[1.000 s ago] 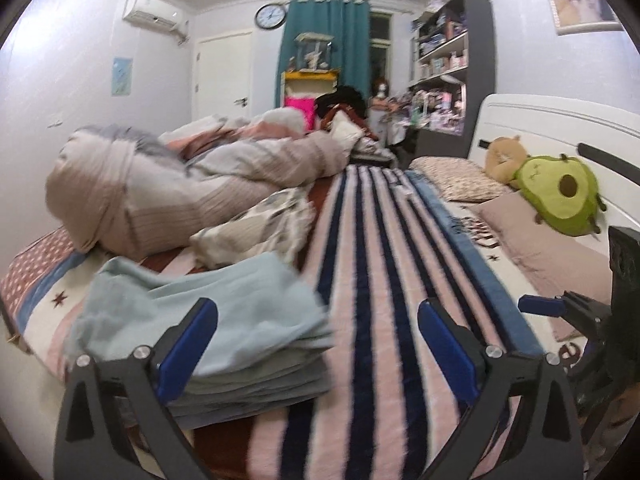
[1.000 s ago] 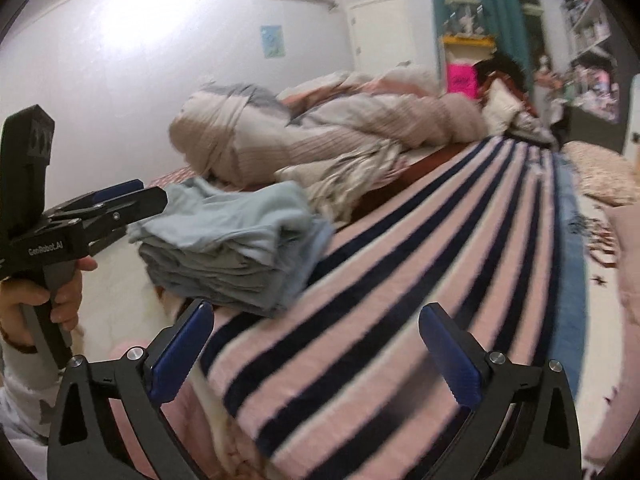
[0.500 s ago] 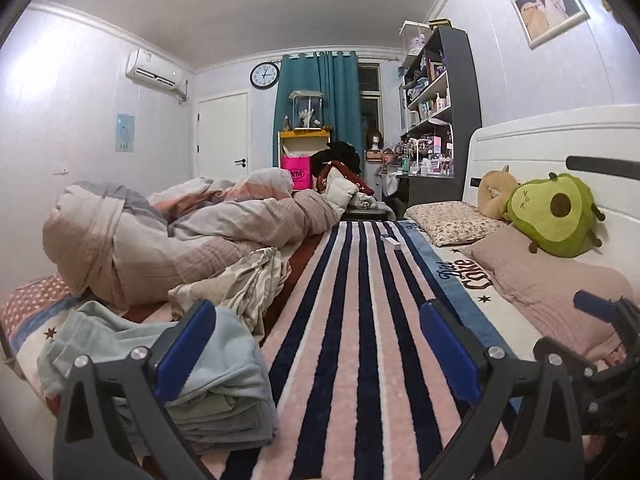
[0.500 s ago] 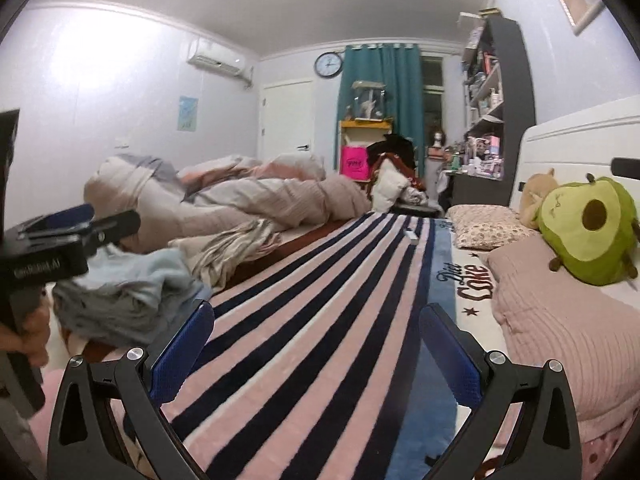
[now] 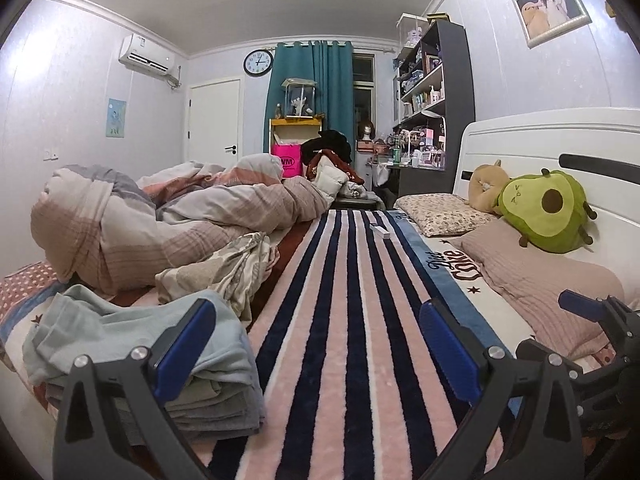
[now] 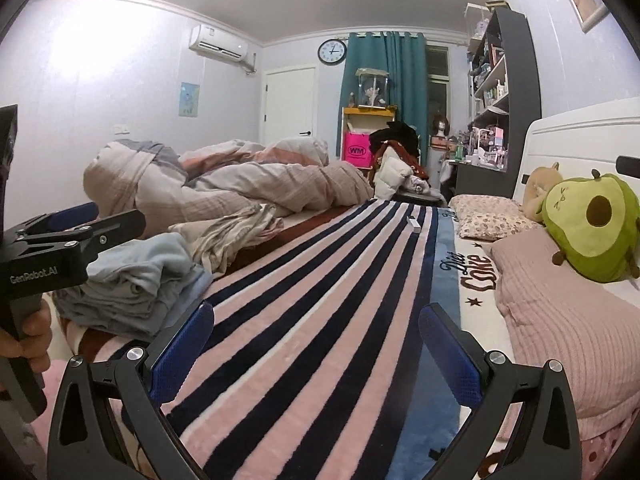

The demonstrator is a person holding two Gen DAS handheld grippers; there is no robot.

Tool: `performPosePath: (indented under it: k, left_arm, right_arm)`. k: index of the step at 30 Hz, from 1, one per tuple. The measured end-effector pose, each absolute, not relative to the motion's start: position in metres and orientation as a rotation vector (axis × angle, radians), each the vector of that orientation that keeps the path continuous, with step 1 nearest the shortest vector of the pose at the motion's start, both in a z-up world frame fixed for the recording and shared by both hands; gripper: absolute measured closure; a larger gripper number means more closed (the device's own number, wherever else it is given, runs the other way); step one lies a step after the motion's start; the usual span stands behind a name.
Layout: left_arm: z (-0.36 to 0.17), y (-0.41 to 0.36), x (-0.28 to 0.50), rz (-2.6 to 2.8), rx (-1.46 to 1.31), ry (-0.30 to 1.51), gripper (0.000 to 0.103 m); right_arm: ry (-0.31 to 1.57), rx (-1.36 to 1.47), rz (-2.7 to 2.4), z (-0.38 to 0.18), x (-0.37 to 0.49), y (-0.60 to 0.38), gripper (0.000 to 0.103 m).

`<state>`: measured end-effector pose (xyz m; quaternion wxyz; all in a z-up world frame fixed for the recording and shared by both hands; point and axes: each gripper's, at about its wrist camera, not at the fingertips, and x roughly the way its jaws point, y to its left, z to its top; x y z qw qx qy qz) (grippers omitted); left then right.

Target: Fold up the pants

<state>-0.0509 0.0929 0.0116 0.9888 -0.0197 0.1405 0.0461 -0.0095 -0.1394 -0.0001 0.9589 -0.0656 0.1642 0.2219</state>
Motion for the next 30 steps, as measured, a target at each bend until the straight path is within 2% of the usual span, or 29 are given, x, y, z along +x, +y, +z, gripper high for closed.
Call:
performPosePath:
  k: [30]
  left_arm:
    - [0.007, 0.091, -0.055, 0.099, -0.041, 0.304, 0.002]
  right_arm:
    - [0.338, -0.053, 0.439, -0.001, -0.01, -0.152, 0.001]
